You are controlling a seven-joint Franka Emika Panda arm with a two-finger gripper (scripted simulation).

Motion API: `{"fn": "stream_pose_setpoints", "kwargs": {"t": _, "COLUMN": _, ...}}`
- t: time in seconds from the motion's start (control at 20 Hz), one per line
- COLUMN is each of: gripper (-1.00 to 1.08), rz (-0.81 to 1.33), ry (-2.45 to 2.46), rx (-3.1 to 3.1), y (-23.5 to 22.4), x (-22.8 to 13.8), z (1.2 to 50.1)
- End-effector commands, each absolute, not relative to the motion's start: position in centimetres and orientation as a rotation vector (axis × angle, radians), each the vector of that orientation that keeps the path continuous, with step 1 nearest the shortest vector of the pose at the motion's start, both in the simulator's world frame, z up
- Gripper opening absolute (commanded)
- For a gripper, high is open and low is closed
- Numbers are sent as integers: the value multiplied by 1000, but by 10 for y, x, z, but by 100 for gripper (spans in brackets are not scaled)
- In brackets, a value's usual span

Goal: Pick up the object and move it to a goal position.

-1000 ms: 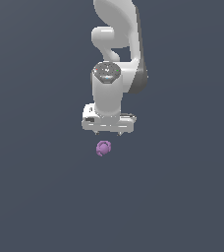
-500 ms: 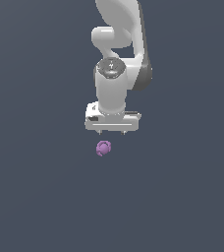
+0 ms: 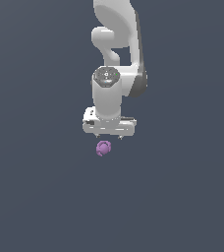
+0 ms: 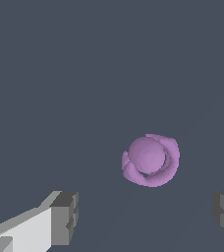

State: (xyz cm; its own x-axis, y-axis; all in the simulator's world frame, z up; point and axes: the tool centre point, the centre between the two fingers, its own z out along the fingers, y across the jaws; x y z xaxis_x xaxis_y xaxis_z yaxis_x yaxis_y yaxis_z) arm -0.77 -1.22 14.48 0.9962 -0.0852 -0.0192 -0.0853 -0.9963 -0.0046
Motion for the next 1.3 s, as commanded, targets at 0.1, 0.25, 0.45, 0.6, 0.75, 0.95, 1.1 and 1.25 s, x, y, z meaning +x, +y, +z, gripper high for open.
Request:
{"fn": "stream_pose_setpoints", "kwargs": {"t": 0.1, "gripper": 100, "rz": 17, "ry": 257, "rx": -3127, "y": -26, "x": -8, "z": 118}}
{"fn": "stream_pose_setpoints", "kwargs": {"t": 0.25, "gripper": 100, "rz": 8, "ry": 325, "rx": -3122, "y": -34, "x": -8, "z": 103}}
{"fn": "stream_pose_setpoints", "kwargs": {"t": 0.45, "gripper": 100, "rz": 2, "ry": 378, "rx": -3118, "y": -41, "x": -9, "z": 92}}
{"fn": "stream_pose_setpoints", "kwargs": {"t": 0.6, "gripper": 100, "rz": 0, "ry": 390, "rx": -3117, "y": -42, "x": -9, "z": 89}}
{"fn": "stream_pose_setpoints", "kwargs": {"t": 0.75, "gripper": 100, "rz": 3, "ry": 383, "rx": -3118, "y": -41, "x": -9, "z": 89}}
{"fn": "stream_pose_setpoints", "kwargs": {"t": 0.95, "gripper": 100, "rz": 2, "ry": 385, "rx": -3118, "y": -42, "x": -10, "z": 78}}
{"fn": "stream_pose_setpoints", "kwargs": {"t": 1.1, "gripper": 100, "rz": 1, "ry": 387, "rx": -3118, "y": -42, "x": -10, "z": 63}}
{"fn": "stream_pose_setpoints", "kwargs": {"t": 1.25, "gripper": 100, "rz": 1, "ry": 388, "rx": -3118, "y": -42, "x": -10, "z": 49}}
